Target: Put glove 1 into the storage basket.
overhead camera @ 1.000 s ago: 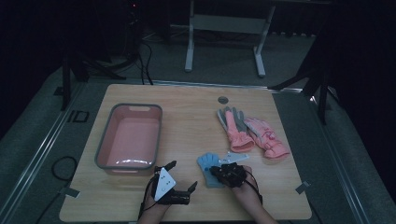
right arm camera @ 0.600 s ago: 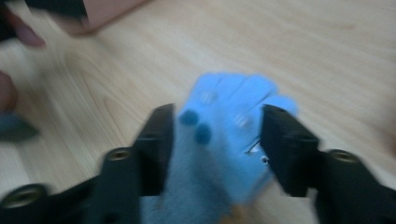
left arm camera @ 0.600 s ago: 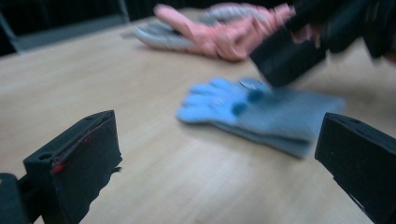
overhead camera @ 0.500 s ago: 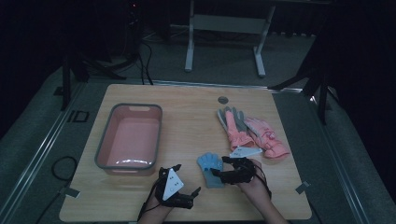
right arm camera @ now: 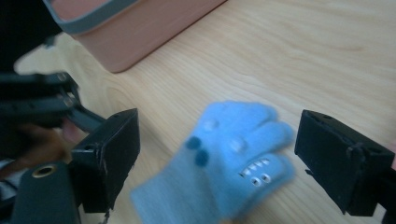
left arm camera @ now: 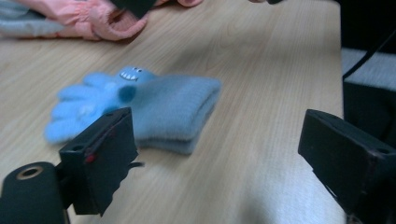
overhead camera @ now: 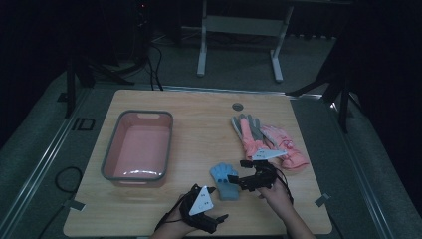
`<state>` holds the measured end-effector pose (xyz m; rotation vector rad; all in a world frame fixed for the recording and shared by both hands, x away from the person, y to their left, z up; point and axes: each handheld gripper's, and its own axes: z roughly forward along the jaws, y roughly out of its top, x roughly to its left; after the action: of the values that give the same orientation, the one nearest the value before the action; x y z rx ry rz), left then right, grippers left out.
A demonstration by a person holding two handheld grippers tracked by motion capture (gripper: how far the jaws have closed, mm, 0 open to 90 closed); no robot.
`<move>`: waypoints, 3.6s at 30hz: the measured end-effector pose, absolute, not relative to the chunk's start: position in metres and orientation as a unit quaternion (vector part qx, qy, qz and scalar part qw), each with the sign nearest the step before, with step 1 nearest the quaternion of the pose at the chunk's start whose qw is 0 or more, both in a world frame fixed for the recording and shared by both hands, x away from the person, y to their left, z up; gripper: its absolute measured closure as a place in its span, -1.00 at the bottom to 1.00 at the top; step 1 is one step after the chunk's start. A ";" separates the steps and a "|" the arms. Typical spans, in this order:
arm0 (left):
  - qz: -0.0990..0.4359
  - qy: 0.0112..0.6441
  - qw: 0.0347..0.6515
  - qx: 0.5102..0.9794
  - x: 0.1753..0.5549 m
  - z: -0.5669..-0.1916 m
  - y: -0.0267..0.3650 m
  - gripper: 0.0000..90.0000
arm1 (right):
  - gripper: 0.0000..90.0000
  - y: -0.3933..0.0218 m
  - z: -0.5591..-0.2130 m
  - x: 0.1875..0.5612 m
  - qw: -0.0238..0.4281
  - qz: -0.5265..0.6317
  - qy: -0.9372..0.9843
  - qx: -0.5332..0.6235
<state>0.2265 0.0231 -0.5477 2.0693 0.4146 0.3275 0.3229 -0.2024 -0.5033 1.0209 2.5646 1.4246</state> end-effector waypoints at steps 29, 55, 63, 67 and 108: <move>0.163 0.103 0.387 0.902 0.260 -0.556 0.004 0.62 | 0.61 -0.167 -0.547 0.346 0.003 0.356 0.865 0.354; 0.162 0.130 0.390 0.897 0.278 -0.494 0.029 0.73 | 0.79 -0.157 -0.486 0.359 -0.012 0.420 0.833 0.359; 0.166 0.136 0.388 0.896 0.281 -0.479 0.044 0.73 | 0.78 -0.141 -0.470 0.362 -0.003 0.425 0.836 0.347; 0.172 0.144 0.382 0.897 0.283 -0.473 0.052 0.73 | 0.78 -0.131 -0.463 0.365 -0.002 0.427 0.837 0.343; 0.218 0.238 0.351 0.879 0.289 -0.440 0.197 0.74 | 0.78 0.041 -0.420 0.394 -0.014 0.442 0.857 0.263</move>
<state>0.2890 0.1971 -0.4396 2.2748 0.6171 0.5638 0.3936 0.0407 -0.4204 0.8338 2.7189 1.4016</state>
